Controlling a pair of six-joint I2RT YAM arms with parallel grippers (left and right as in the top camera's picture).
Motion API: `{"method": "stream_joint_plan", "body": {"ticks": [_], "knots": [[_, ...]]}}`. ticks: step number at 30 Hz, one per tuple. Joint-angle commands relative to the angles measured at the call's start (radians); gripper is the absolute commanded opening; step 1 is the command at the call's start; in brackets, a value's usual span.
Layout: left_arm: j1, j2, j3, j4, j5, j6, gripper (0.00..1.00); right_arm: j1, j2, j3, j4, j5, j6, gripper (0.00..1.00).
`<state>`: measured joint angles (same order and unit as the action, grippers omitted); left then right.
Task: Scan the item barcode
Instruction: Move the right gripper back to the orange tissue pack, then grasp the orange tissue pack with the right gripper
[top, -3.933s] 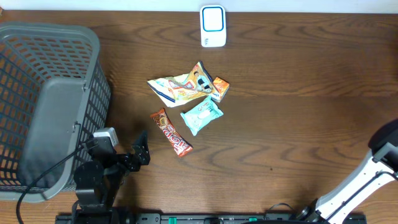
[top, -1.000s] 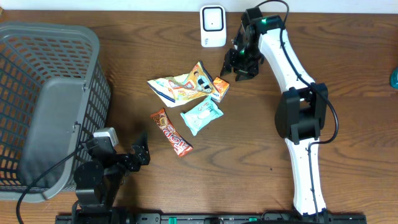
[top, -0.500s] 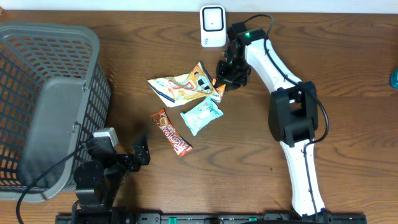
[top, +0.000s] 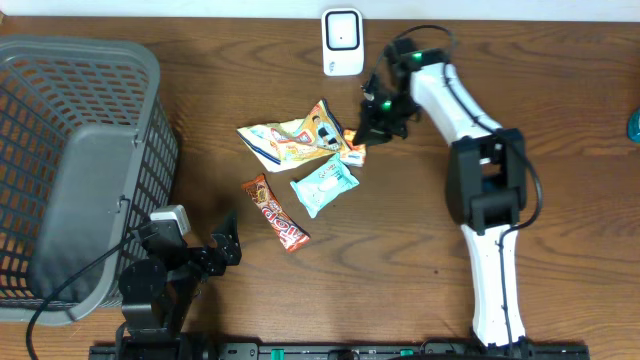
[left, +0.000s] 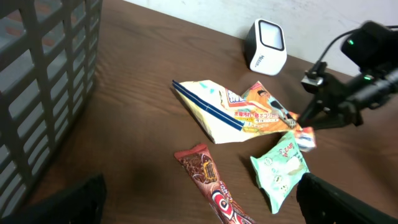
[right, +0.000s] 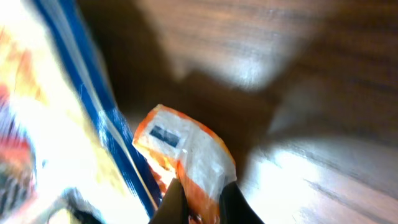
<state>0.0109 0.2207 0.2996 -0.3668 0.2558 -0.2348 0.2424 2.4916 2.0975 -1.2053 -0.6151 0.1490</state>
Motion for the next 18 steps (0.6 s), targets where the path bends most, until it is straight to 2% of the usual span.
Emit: {"method": "stream_joint_plan", "body": {"ticks": [1,3,7,13,18], "knots": [[-0.001,-0.002,-0.004,0.001,-0.006,0.013,0.98,-0.106,-0.032,-0.006,-0.047,-0.365,-0.476,0.01],[-0.001,-0.002,-0.004,0.001,-0.006,0.013,0.98,-0.153,-0.031,-0.019,-0.087,-0.521,-0.662,0.01],[-0.001,-0.002,-0.004,0.001,-0.006,0.013,0.98,-0.213,-0.031,-0.043,-0.177,-0.744,-0.924,0.01],[-0.001,-0.002,-0.004,0.001,-0.006,0.013,0.98,-0.224,-0.031,-0.090,-0.262,-0.915,-1.091,0.01],[-0.001,-0.002,-0.004,0.001,-0.006,0.013,0.98,-0.181,-0.033,-0.124,-0.497,-0.942,-1.354,0.01]]}}
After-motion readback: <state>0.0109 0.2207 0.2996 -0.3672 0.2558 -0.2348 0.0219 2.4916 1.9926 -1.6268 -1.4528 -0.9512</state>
